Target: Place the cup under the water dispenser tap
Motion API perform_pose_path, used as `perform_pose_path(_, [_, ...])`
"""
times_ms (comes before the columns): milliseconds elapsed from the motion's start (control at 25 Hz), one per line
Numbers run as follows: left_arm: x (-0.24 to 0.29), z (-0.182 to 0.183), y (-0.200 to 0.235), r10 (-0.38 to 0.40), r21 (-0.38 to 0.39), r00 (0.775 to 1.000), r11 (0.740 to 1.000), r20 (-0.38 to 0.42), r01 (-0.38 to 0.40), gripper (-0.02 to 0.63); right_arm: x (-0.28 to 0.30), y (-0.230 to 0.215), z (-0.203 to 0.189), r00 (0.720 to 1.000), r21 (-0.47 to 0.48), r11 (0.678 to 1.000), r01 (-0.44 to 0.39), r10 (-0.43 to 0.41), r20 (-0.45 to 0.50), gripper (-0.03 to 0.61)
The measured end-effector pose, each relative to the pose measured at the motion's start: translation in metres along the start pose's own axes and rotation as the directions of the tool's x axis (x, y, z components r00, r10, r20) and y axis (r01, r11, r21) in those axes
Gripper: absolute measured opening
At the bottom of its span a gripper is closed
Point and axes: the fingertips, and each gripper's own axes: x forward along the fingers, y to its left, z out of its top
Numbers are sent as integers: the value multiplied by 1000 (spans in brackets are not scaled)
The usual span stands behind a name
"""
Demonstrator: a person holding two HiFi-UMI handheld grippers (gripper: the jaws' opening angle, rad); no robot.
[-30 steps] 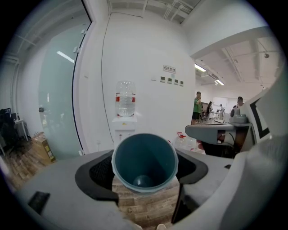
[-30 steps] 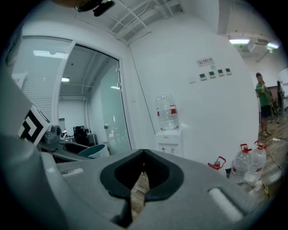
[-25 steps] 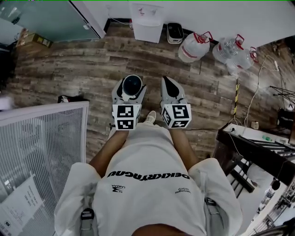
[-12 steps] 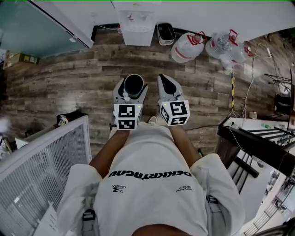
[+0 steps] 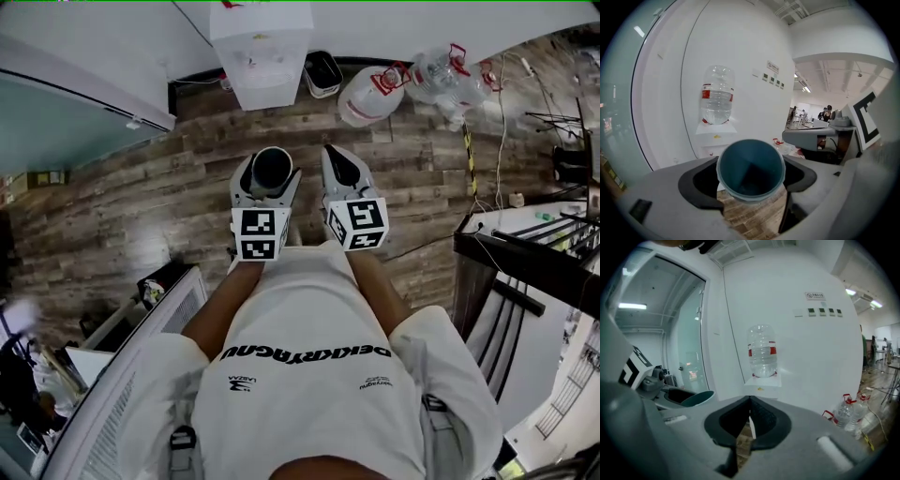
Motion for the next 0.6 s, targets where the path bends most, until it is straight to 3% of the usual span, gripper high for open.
perform_pose_path(240, [18,10,40,-42,-13,999,999,-11,42,370,38,14,5,999,0,999,39,-39,-18,-2])
perform_pose_path(600, [42,13,63,-14,1,1000,1000,-23,14,370,63,5,2,999,-12,999,36,-37,-33,-2])
